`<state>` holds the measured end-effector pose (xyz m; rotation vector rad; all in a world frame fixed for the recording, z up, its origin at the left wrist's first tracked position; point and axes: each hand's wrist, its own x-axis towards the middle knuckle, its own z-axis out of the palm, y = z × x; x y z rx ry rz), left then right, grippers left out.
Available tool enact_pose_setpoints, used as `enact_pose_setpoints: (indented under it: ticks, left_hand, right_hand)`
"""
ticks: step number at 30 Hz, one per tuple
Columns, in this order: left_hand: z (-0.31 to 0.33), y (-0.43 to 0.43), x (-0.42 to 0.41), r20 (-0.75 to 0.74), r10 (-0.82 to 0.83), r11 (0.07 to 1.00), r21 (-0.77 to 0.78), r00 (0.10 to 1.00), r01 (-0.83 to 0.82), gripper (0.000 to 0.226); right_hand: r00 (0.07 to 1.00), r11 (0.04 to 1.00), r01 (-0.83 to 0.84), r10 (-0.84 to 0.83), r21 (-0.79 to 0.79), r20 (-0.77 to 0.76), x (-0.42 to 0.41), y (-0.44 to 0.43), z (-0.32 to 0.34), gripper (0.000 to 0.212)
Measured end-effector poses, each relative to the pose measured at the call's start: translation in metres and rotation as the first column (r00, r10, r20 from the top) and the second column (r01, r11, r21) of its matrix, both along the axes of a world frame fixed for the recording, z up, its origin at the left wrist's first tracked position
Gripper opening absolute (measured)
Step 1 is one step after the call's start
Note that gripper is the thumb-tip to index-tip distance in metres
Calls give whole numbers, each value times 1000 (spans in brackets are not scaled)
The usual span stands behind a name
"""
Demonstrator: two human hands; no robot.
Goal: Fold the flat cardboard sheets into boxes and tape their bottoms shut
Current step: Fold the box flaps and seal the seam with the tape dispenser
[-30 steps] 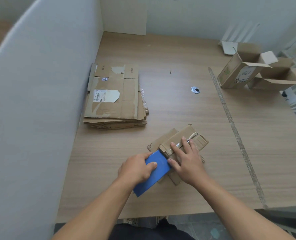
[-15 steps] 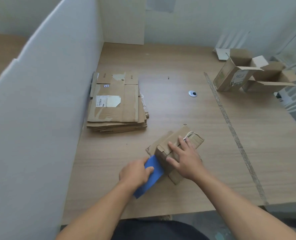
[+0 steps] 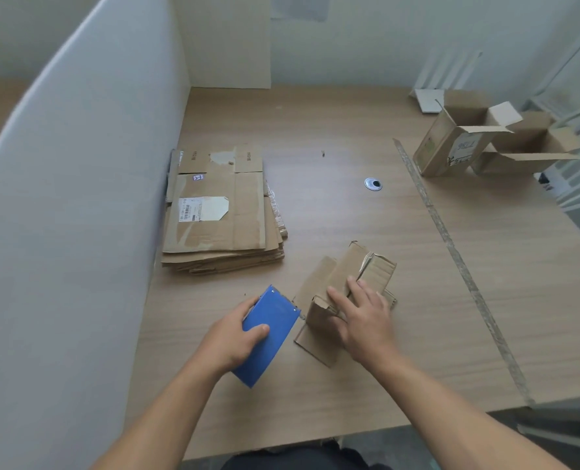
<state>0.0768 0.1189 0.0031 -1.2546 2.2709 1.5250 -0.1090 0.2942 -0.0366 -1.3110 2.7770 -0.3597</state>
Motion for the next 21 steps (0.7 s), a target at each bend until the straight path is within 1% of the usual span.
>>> enact_pose_setpoints:
  ticks: [4,6,9,12,14,18,21]
  left_hand:
    - [-2,1,-2,-46,19,999,26,999,-18,57]
    - [-4,2,-3,-63,26,999,37,998,-24,58]
    - [-6,1,-6,-79,29,999,38,996,-26,57]
    - [-8,-1,-8,-83,16,1000,24,996,-14,57]
    - [-9,-1,-9,-86,-2,1000,5,996,2,57]
    - [-7,-2,-8,-143,-7,999,-43,990,1,58]
    - [-7,-3,-6,-155,-41,992,-127,987,21,61]
  right_hand:
    - [1000,995,-2,4,-97,24,-6,-1,-5,62]
    - [999,993,0,5,-115,44,-8,0,-7,62]
    - [992,996,-23,33,-83,123,-16,4,-6,67]
    - [978,989,-146,138,37,157,-28,14,-6,81]
    - [964,973,-218,203,73,172,-37,21,-4,88]
    - [939,964,-265,258,2,229,-47,29,-2,87]
    - [943,966,-257,259,-35,209,-41,29,-3,84]
